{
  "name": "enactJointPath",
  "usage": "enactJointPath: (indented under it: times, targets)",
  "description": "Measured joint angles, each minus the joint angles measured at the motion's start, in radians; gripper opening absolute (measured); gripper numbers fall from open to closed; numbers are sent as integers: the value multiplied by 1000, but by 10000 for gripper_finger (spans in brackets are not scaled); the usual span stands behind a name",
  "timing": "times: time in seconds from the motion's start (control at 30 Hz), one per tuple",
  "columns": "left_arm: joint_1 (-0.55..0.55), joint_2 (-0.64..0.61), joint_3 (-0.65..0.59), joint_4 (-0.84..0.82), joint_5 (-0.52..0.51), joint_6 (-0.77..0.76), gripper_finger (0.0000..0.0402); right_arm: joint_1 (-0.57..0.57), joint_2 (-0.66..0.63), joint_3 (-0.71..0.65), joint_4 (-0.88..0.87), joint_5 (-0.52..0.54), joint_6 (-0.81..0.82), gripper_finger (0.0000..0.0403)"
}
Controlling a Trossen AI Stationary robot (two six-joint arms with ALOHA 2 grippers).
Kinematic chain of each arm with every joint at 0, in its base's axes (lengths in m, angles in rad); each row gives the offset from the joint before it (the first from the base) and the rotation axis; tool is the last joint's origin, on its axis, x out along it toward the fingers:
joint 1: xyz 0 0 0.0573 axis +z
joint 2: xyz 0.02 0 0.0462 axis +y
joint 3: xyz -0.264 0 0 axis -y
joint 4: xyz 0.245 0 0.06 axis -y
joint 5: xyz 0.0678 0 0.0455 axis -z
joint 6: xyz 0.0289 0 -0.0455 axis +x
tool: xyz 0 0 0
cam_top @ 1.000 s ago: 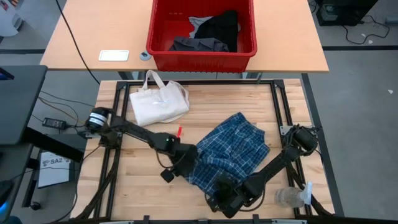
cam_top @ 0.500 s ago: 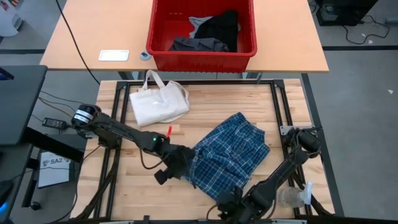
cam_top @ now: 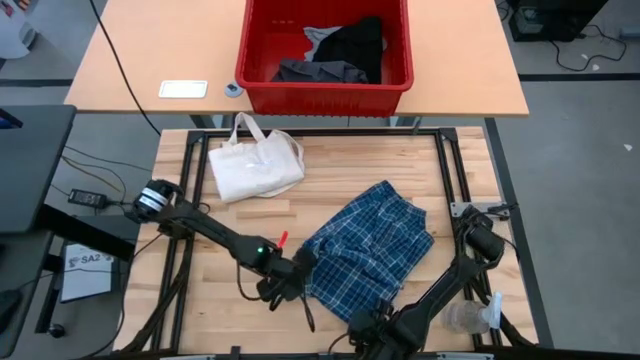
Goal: Fold laundry
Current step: Fold the blue pants
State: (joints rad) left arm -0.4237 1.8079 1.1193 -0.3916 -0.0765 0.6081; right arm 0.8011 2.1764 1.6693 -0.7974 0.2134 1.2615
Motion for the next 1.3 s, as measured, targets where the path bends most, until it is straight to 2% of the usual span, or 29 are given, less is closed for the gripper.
enactJointPath:
  times: [0.13,0.27,0.4,0.53,0.63,0.7,0.83,0.93,1.1,1.3]
  targets:
    - [29,74,4,23,21,-1,243,2,85,79,-124,-1,3,228]
    - [45,112,6,19,38,-17,219,1,148,150,-178,1,44,207]
    - [54,114,4,25,67,-49,161,0,195,197,-214,9,134,165]
    - [56,117,3,41,72,-56,90,0,202,202,-247,36,251,99]
    - [57,114,2,44,73,-64,39,0,187,200,-273,46,273,34]
    - [56,92,2,32,80,-92,17,2,170,196,-274,52,260,14]
    - [57,27,-3,-31,150,-169,16,3,124,191,-307,66,257,13]
    - [55,-30,41,-99,218,-226,17,10,59,193,-312,84,256,8]
    - [52,-55,174,-255,316,-290,16,31,-30,193,-332,120,263,8]
    - [67,-57,373,-346,329,-344,16,35,-131,194,-439,132,308,8]
